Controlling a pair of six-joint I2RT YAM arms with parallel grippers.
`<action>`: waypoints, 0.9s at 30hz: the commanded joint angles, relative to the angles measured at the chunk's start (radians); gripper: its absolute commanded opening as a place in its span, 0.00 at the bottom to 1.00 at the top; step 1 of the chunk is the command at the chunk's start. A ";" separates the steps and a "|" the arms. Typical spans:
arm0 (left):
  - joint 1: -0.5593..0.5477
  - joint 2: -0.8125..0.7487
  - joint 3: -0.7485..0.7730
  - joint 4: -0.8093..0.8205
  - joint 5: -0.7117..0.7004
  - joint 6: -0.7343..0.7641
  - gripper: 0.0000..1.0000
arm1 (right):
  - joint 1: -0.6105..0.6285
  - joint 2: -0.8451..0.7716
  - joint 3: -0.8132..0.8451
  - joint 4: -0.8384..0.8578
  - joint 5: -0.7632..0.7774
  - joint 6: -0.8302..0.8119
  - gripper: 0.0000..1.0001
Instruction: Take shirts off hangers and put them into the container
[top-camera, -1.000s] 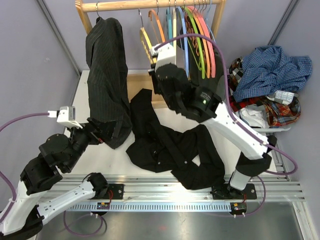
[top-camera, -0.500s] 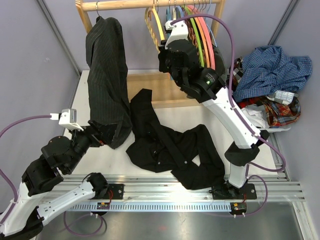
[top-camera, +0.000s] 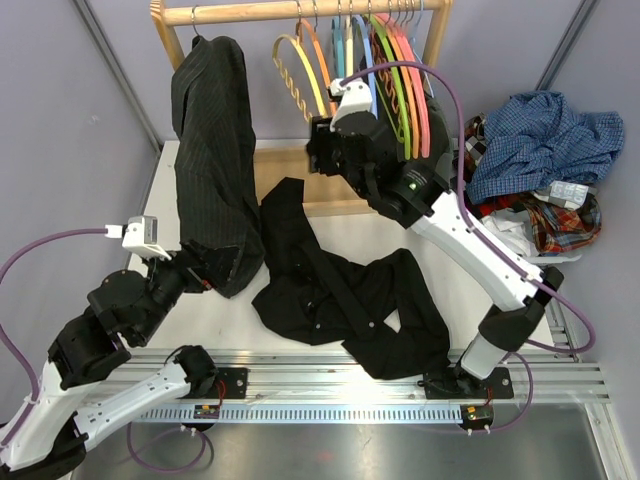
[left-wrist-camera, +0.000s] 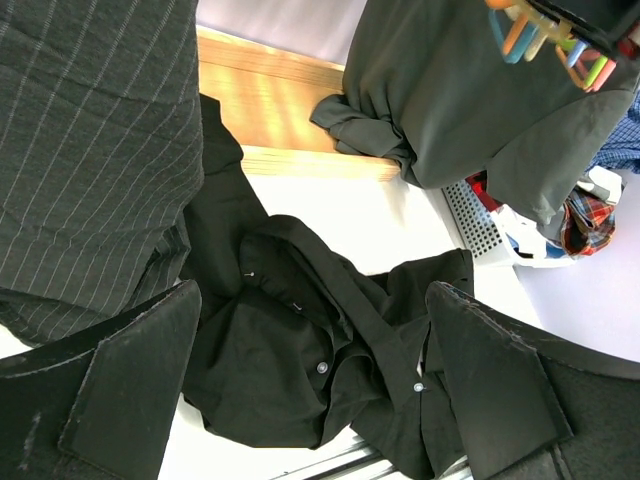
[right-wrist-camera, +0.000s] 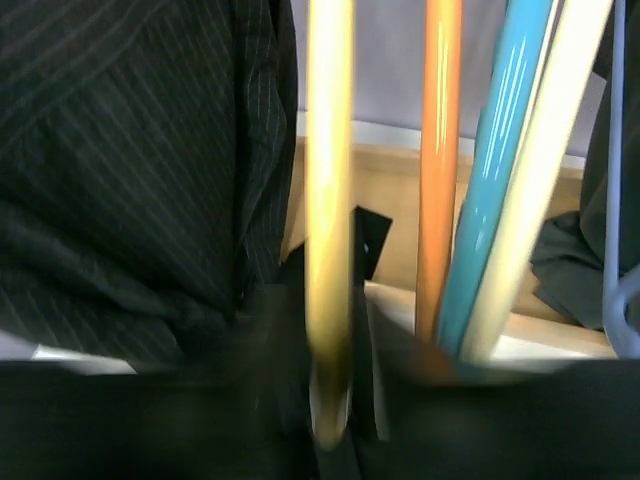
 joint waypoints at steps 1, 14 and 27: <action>-0.002 0.029 0.000 0.067 0.016 0.006 0.99 | 0.070 -0.096 -0.050 -0.055 0.006 -0.020 0.85; -0.002 0.029 -0.029 0.041 0.021 -0.006 0.99 | 0.336 -0.355 -0.652 -0.217 0.236 0.323 1.00; -0.002 0.040 -0.066 0.024 0.041 -0.026 0.99 | 0.331 -0.429 -1.224 0.044 0.160 0.914 0.99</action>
